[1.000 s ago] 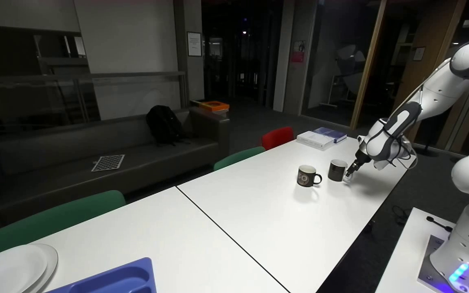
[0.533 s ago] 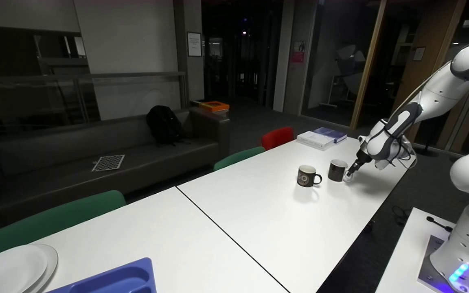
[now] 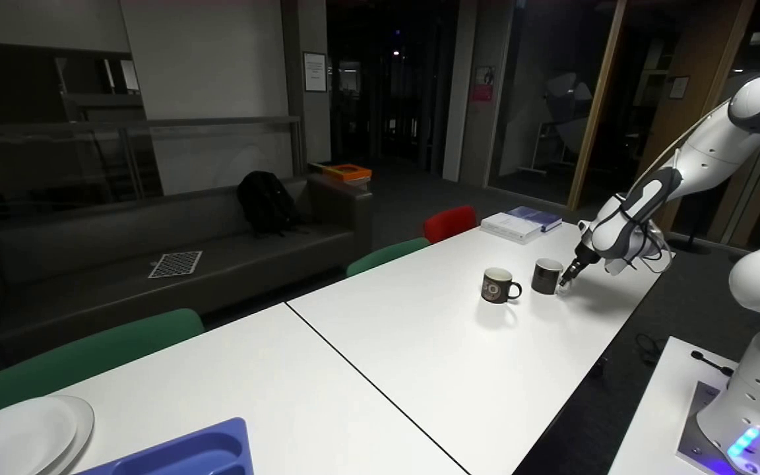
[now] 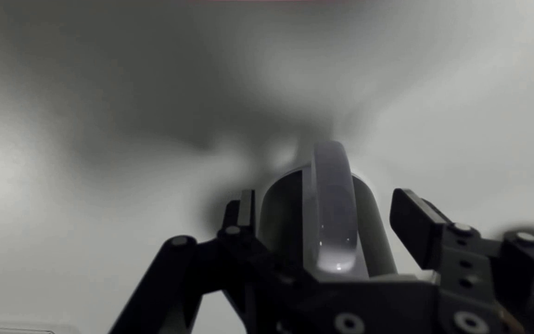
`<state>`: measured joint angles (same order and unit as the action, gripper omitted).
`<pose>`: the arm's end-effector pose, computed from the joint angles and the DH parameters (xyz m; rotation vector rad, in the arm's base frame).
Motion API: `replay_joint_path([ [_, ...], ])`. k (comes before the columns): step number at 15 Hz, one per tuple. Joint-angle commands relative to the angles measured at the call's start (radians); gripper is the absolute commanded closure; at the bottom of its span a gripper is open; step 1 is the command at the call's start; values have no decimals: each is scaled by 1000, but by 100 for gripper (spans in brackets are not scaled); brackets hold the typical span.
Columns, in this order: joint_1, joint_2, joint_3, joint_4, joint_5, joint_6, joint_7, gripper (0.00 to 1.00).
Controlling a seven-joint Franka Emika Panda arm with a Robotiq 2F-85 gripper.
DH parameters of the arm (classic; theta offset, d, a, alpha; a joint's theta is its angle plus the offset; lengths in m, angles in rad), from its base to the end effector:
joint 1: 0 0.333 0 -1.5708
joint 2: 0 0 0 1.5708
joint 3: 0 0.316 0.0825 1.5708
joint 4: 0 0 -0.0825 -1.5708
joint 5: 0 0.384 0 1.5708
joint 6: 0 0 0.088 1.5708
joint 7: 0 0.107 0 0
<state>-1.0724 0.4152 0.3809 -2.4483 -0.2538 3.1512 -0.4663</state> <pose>0.4086 -0.2987 0.1824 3.0059 -0.0369 0.5098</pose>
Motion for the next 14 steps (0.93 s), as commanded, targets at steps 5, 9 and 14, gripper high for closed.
replay_joint_path([
  [5,-25,20,16,31,-14,-38,-31,81],
  [9,-20,29,11,37,-15,-48,-30,100],
  [14,-16,32,8,46,-15,-69,-28,97],
])
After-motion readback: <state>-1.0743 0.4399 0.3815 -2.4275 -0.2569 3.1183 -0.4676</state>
